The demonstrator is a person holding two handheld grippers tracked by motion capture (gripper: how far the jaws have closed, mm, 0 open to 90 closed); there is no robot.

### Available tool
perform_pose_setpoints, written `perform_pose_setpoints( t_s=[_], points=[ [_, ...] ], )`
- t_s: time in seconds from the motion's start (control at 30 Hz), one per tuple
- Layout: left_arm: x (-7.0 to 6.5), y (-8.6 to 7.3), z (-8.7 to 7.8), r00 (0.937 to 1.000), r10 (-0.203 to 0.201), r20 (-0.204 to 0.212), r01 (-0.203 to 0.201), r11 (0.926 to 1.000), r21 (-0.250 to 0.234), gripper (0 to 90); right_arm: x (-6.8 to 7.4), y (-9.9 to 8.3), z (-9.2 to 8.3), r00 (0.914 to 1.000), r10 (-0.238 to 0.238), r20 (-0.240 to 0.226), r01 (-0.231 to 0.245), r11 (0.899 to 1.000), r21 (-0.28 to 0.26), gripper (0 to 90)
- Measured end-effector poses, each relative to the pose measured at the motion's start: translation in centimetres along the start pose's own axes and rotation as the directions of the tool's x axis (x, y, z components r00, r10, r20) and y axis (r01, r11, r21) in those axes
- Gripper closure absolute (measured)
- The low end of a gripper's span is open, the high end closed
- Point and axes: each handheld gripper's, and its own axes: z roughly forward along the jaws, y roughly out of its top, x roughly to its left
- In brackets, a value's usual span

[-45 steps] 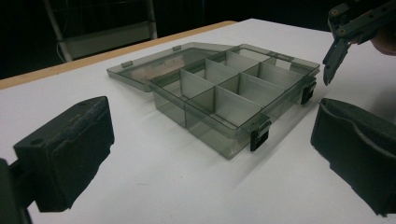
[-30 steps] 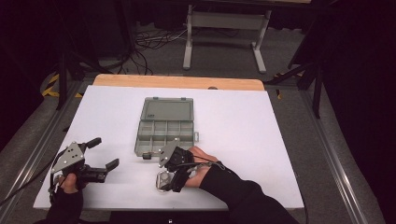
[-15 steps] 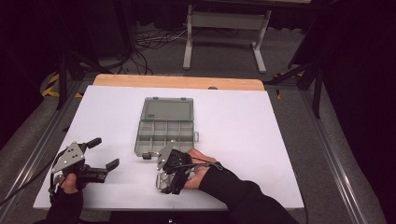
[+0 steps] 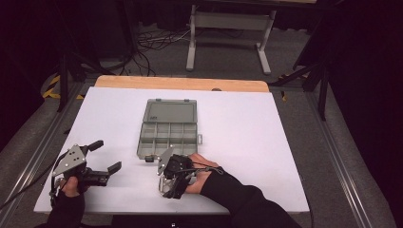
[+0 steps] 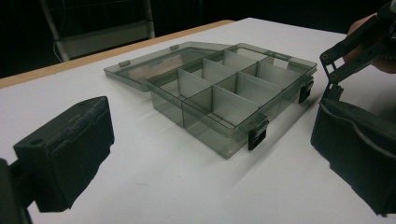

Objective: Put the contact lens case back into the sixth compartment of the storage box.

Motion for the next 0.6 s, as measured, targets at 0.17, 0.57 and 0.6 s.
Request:
perform_pose_setpoints(
  t_s=[0.17,0.57,0.6],
  points=[
    [0.00,0.00,0.00,1.0000,0.000,0.000,0.000,1.0000,0.000,0.3,0.03,0.07,0.35,1.0000,-0.005,0.006,0.004,1.000,0.013,18.0],
    [0.00,0.01,-0.03,1.0000,-0.001,0.001,0.001,1.0000,-0.001,0.3,0.22,0.24,0.87,0.9992,-0.023,0.032,0.022,0.999,0.034,26.4],
    [-0.01,0.00,-0.02,1.0000,0.000,0.001,0.000,1.0000,-0.001,0.3,0.26,0.24,0.85,0.9992,-0.022,0.034,0.020,0.999,0.036,26.4]
  ],
)
